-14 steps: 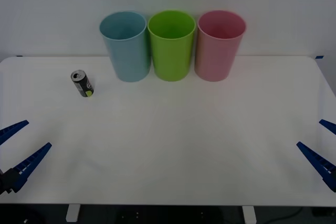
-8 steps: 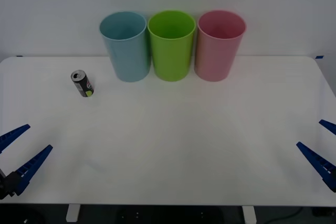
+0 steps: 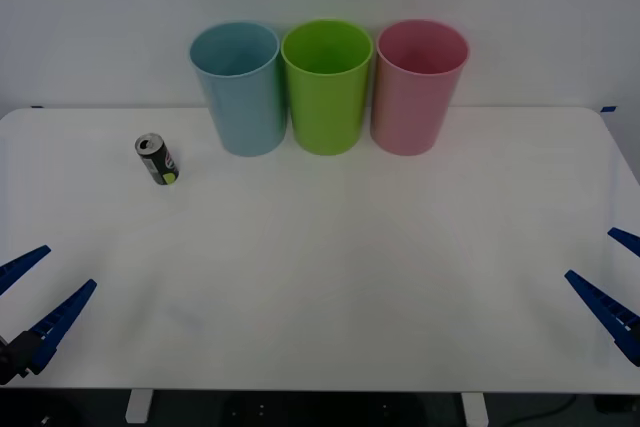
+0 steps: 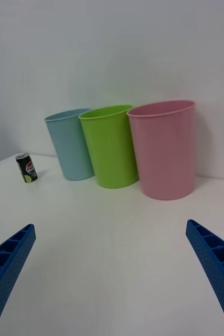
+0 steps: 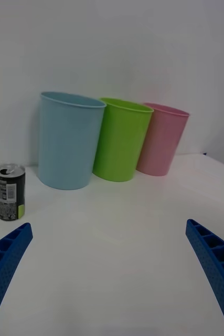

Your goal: Grasp the object on the table and drop it into the matching bin: aluminum can to the light blue bin, PET bottle to the pink bin.

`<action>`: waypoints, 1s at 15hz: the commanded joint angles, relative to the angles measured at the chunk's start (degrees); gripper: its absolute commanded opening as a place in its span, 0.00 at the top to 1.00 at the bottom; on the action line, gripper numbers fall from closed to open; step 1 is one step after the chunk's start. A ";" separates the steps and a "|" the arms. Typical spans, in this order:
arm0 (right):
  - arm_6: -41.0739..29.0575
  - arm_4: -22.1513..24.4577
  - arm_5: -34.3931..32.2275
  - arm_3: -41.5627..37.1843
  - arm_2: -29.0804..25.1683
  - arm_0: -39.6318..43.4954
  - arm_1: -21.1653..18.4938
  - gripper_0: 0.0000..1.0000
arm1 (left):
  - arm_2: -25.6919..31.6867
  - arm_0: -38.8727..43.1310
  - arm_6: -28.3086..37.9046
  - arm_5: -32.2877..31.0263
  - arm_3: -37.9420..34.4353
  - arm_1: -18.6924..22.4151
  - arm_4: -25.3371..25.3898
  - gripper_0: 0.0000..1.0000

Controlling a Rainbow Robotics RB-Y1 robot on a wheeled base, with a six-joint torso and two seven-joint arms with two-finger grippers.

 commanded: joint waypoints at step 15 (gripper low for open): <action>0.00 0.00 0.00 0.00 0.00 0.00 -0.01 0.00 | -6.74 -13.59 -4.57 16.70 14.30 -0.06 -5.29 0.00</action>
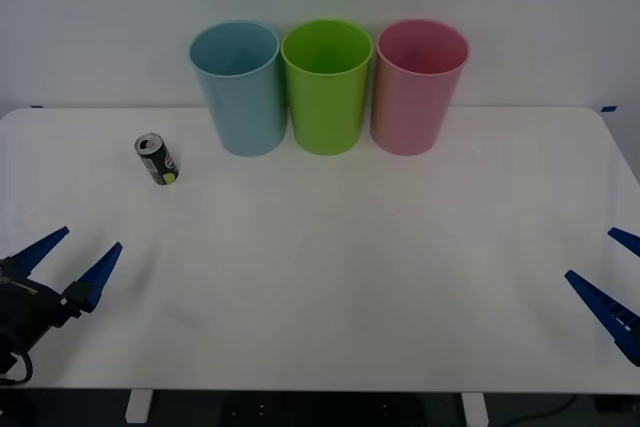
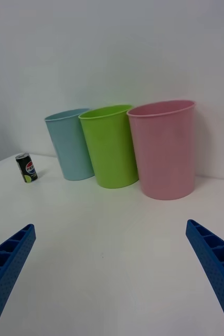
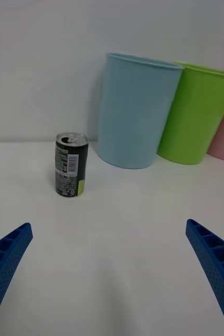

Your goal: Grasp the object on the table and drop it into the matching bin: aluminum can to the light blue bin, PET bottle to the pink bin.

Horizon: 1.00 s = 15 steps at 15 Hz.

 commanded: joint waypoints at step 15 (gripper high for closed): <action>0.00 0.00 0.00 0.00 0.00 0.00 0.00 0.00 | -2.04 -20.25 -11.07 7.31 23.36 -0.90 -2.94 0.00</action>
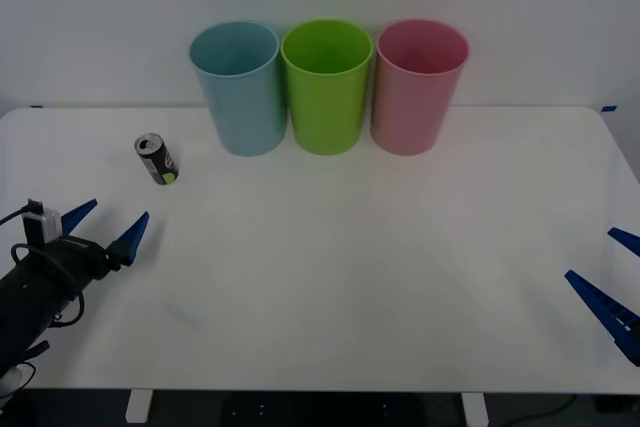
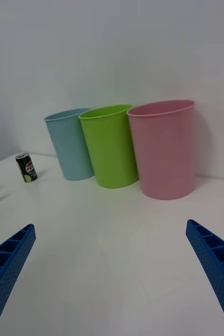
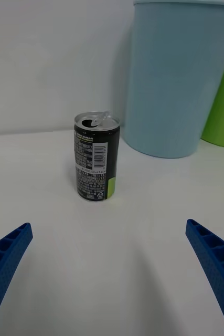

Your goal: Grasp the object on the table and drop it into the matching bin: aluminum can to the light blue bin, PET bottle to the pink bin.

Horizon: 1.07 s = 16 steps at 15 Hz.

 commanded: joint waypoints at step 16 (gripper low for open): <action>0.00 0.00 0.00 0.00 0.00 0.00 0.00 0.00 | -3.83 -15.48 -1.58 17.94 12.18 -3.84 -1.47 0.00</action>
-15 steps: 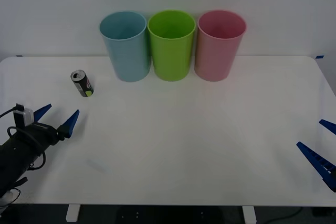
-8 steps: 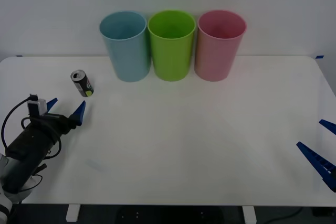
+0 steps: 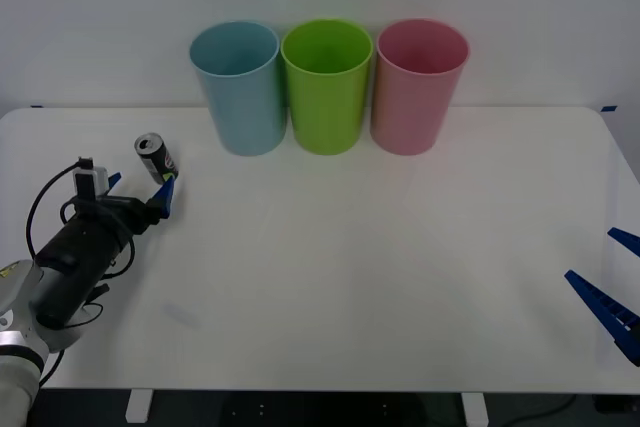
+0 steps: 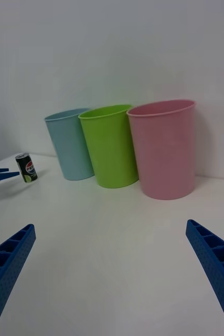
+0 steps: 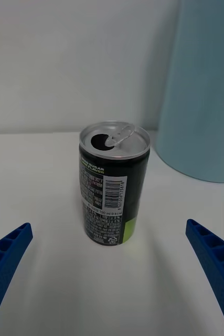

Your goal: Grasp the object on the table and drop it into the matching bin: aluminum can to the light blue bin, PET bottle to the pink bin.

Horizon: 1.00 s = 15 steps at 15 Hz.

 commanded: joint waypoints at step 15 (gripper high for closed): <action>0.00 0.00 0.00 0.00 0.00 0.00 0.00 0.00 | 1.92 -14.00 -0.50 11.40 12.75 -2.63 -6.50 0.00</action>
